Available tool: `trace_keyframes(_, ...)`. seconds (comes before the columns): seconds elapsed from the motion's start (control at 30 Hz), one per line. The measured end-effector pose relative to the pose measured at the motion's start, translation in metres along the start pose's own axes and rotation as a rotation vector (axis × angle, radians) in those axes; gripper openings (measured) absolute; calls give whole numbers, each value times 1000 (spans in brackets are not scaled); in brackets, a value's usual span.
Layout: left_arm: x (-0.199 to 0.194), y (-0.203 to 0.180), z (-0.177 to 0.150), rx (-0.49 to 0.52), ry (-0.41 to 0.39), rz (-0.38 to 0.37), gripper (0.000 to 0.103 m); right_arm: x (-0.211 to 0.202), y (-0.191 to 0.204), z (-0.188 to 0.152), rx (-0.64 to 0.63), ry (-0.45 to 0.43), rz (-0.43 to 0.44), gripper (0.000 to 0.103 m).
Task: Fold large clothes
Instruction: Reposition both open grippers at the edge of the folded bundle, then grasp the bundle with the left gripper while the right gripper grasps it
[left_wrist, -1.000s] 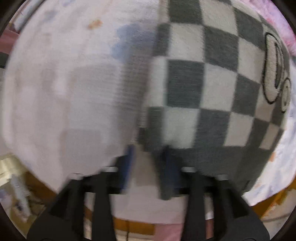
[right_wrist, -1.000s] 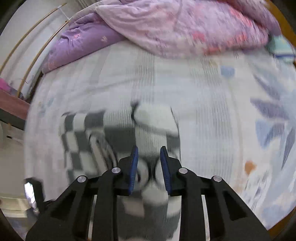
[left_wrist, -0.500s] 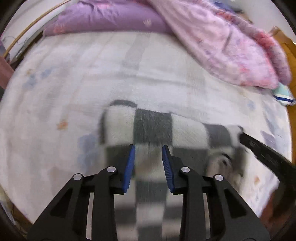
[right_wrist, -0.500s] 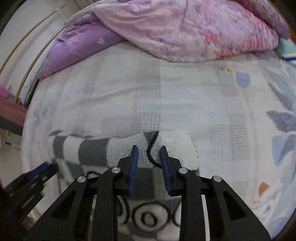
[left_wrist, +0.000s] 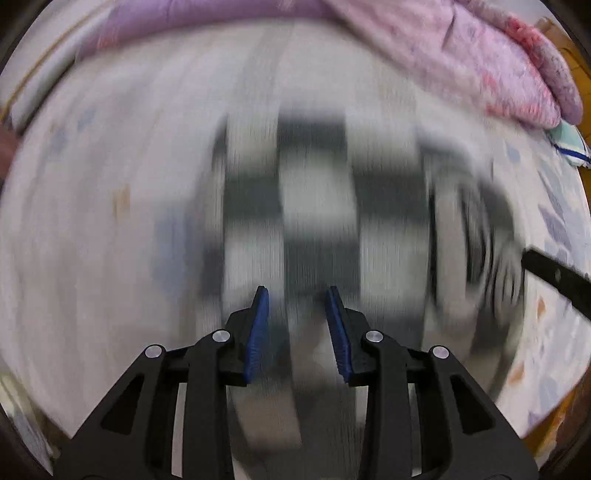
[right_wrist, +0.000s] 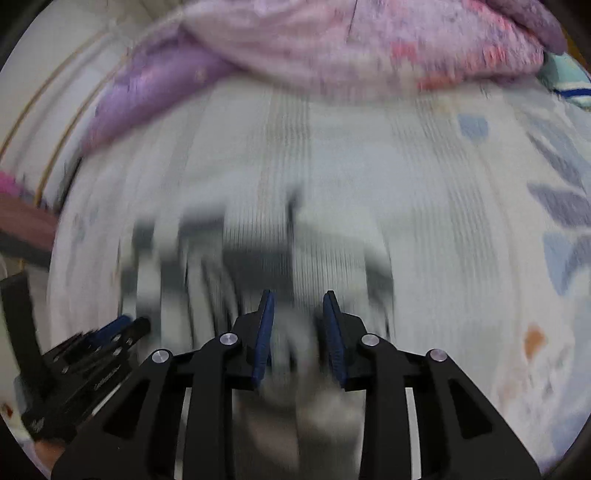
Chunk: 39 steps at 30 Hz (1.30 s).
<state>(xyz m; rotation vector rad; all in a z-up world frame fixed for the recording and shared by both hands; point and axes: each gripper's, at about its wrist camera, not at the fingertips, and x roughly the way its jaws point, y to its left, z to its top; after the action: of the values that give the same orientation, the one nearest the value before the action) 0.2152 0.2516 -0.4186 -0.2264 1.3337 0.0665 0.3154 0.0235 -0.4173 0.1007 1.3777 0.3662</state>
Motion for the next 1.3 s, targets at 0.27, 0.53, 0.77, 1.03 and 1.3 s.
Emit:
trace_keyframes(0.27, 9, -7, -28, 16, -4, 70, 42, 16, 8, -28, -8, 62, -18, 40)
trace_keyframes(0.53, -11, 2, -22, -30, -9, 50, 76, -19, -14, -27, -2, -10, -77, 92)
trace_keyframes(0.77, -8, 16, -11, 19, -35, 46, 84, -6, -36, -13, 24, -22, 40, 93)
trace_keyframes(1.03, 27, 44, 7, 11, -72, -152, 92, 48, -47, 4, -66, 8, 203, 97)
trace_keyframes(1.3, 72, 70, 11, -101, -12, -547, 94, 65, -74, 1, -84, -40, 411, 97)
